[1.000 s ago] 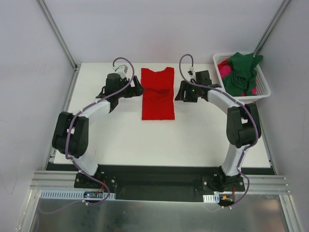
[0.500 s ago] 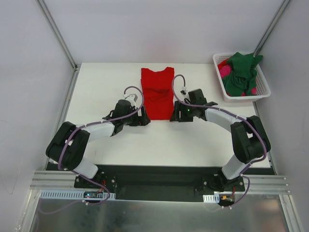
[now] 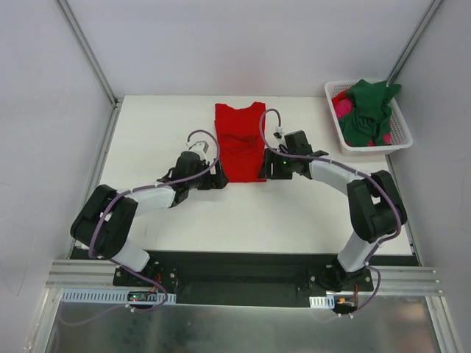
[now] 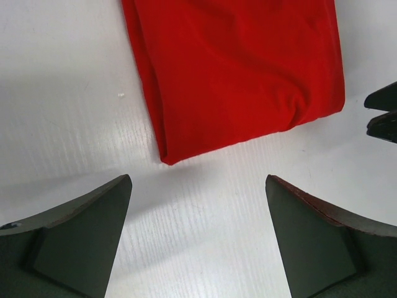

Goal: Fold and stack the t-shirts

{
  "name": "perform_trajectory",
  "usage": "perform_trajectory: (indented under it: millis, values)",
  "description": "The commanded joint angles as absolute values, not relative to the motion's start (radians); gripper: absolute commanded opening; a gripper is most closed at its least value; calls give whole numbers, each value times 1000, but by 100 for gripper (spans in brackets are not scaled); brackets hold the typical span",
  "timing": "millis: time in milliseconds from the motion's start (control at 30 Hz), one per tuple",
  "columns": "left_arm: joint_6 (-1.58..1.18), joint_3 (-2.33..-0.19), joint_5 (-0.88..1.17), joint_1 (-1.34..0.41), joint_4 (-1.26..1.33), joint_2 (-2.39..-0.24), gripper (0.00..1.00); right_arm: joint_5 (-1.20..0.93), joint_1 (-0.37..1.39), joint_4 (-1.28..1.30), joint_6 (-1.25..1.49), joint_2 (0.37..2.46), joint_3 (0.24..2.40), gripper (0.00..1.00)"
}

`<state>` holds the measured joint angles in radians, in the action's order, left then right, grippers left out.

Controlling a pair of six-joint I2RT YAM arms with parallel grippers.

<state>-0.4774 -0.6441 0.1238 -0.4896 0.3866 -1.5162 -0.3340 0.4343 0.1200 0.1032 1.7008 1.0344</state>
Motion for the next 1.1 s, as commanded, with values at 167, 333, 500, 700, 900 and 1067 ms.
perform_trajectory:
  millis: [167,333,500,700,900,1067]
  values:
    - [-453,-721,123,-474,476,-1632,90,-342,419,92,83,1830,1135,65]
    - [-449,-741,127,-469,495,-1701,89,-350,407,84,78,1879,1140,64]
    - [-454,-749,136,-465,518,-1747,84,-376,399,66,80,1910,1131,23]
    - [-468,-718,170,-465,532,-1741,36,-399,397,57,89,1893,1089,1]
    - [-500,-631,190,-465,537,-1674,15,-402,399,49,103,1816,1011,1]
    - [-509,-555,198,-466,528,-1595,14,-397,413,66,107,1738,945,1]
